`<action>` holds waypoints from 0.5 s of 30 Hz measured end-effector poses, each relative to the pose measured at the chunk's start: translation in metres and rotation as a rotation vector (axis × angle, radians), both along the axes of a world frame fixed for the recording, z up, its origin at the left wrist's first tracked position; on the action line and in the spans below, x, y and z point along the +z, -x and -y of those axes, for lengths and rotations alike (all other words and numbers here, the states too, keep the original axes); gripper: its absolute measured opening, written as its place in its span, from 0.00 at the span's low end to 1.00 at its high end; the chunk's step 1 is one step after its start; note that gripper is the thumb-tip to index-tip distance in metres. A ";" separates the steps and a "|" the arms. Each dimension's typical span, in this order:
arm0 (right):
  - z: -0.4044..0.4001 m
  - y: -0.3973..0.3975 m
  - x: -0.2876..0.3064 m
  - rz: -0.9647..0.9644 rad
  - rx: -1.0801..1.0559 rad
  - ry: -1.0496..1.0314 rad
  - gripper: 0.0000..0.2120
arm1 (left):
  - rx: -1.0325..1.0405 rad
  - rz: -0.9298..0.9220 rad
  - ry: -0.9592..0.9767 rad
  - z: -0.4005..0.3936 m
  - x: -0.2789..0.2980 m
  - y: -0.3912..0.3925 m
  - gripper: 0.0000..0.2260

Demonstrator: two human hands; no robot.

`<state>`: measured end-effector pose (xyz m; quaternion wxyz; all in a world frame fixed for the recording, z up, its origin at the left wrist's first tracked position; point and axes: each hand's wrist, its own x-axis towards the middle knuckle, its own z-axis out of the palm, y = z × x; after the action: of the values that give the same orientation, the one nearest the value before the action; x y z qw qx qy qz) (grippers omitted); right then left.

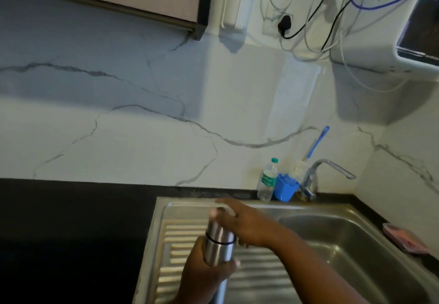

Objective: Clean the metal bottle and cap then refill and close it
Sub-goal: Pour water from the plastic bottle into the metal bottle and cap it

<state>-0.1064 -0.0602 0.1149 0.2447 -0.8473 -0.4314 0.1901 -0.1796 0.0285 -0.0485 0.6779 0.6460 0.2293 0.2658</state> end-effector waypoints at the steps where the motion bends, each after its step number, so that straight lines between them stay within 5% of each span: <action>1: 0.006 -0.020 0.001 -0.076 0.000 -0.067 0.27 | 0.027 -0.009 0.019 -0.005 0.002 -0.015 0.31; 5: 0.026 -0.114 -0.032 -0.062 -0.098 -0.264 0.29 | 0.206 0.026 0.123 -0.020 0.023 -0.082 0.32; 9: 0.053 -0.186 -0.080 -0.122 -0.116 -0.148 0.22 | 0.313 0.076 0.124 -0.032 0.044 -0.156 0.27; 15: 0.065 -0.252 -0.115 -0.006 -0.039 -0.027 0.29 | 0.360 0.026 0.075 -0.032 0.046 -0.235 0.34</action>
<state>0.1451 -0.1257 -0.0004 0.2608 -0.8517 -0.4165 0.1819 0.0552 0.0604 -0.0029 0.6458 0.5654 0.3420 0.3824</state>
